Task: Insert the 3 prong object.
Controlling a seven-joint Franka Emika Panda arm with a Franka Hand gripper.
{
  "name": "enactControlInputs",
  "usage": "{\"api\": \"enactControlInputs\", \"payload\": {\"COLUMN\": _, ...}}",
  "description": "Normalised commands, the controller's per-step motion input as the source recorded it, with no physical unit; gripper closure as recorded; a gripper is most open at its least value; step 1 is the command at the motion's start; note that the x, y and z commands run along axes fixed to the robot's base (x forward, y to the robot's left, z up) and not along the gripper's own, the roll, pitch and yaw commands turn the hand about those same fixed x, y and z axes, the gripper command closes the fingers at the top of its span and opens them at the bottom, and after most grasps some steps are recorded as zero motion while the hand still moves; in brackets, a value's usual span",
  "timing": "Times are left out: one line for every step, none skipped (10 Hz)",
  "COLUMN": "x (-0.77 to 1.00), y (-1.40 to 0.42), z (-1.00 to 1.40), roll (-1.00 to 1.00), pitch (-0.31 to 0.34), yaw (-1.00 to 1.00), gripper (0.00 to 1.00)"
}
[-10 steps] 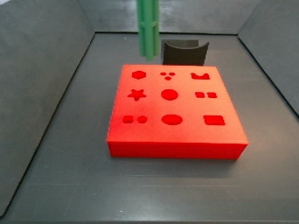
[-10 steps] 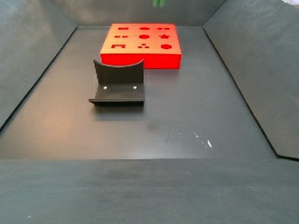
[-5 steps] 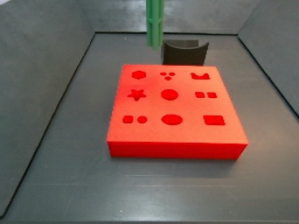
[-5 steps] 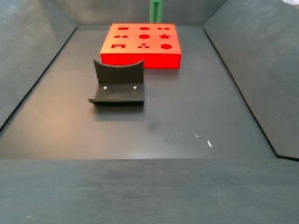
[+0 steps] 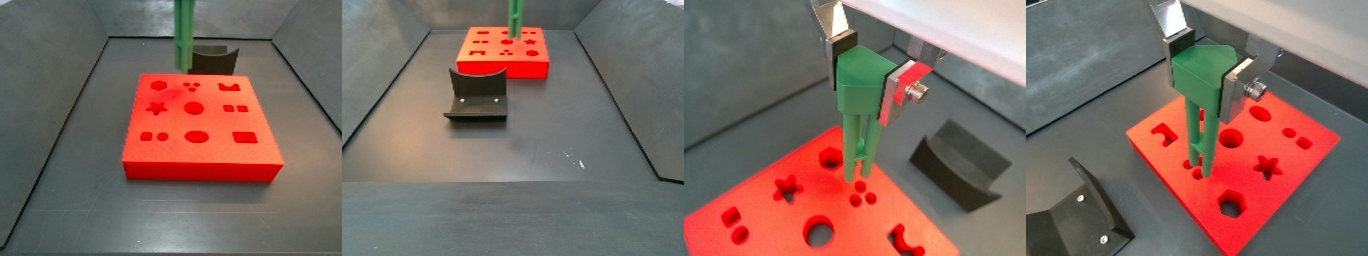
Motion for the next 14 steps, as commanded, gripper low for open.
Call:
{"api": "enactControlInputs", "payload": {"x": 0.26, "y": 0.0, "z": -0.28, "roll": 0.0, "pitch": -0.066, "yaw": -0.13, "gripper": 1.0}}
{"api": "enactControlInputs", "payload": {"x": 0.24, "y": 0.0, "z": -0.19, "roll": 0.03, "pitch": 0.0, "yaw": -0.15, "gripper": 1.0}}
{"api": "enactControlInputs", "payload": {"x": 0.23, "y": 0.0, "z": -0.2, "roll": 0.08, "pitch": 0.0, "yaw": -0.15, "gripper": 1.0}}
{"api": "enactControlInputs", "payload": {"x": 0.33, "y": 0.0, "z": -0.22, "roll": 0.09, "pitch": 0.0, "yaw": -0.15, "gripper": 1.0}}
{"api": "enactControlInputs", "payload": {"x": 0.31, "y": 0.0, "z": -0.22, "roll": 0.11, "pitch": 0.0, "yaw": -0.12, "gripper": 1.0}}
{"api": "enactControlInputs", "payload": {"x": 0.18, "y": 0.0, "z": -0.21, "roll": 0.12, "pitch": 0.0, "yaw": -0.11, "gripper": 1.0}}
{"api": "enactControlInputs", "payload": {"x": 0.0, "y": 0.0, "z": -0.24, "roll": 0.11, "pitch": 0.0, "yaw": -0.13, "gripper": 1.0}}
{"api": "enactControlInputs", "payload": {"x": -0.19, "y": 0.0, "z": -0.24, "roll": 0.0, "pitch": -0.044, "yaw": -0.08, "gripper": 1.0}}
{"api": "enactControlInputs", "payload": {"x": -0.2, "y": 0.0, "z": -0.19, "roll": -0.08, "pitch": -0.103, "yaw": 0.0, "gripper": 1.0}}
{"api": "enactControlInputs", "payload": {"x": -0.15, "y": 0.0, "z": -0.1, "roll": -0.11, "pitch": -0.1, "yaw": 0.0, "gripper": 1.0}}
{"api": "enactControlInputs", "payload": {"x": -0.07, "y": 0.0, "z": -0.17, "roll": -0.12, "pitch": -0.143, "yaw": 0.0, "gripper": 1.0}}
{"api": "enactControlInputs", "payload": {"x": 0.0, "y": 0.0, "z": -0.22, "roll": -0.06, "pitch": -0.154, "yaw": 0.0, "gripper": 1.0}}
{"api": "enactControlInputs", "payload": {"x": 0.05, "y": 0.0, "z": -0.04, "roll": 0.0, "pitch": 0.0, "yaw": 0.0, "gripper": 1.0}}
{"api": "enactControlInputs", "payload": {"x": 0.0, "y": 0.0, "z": 0.0, "roll": 0.0, "pitch": 0.0, "yaw": 0.0, "gripper": 1.0}}
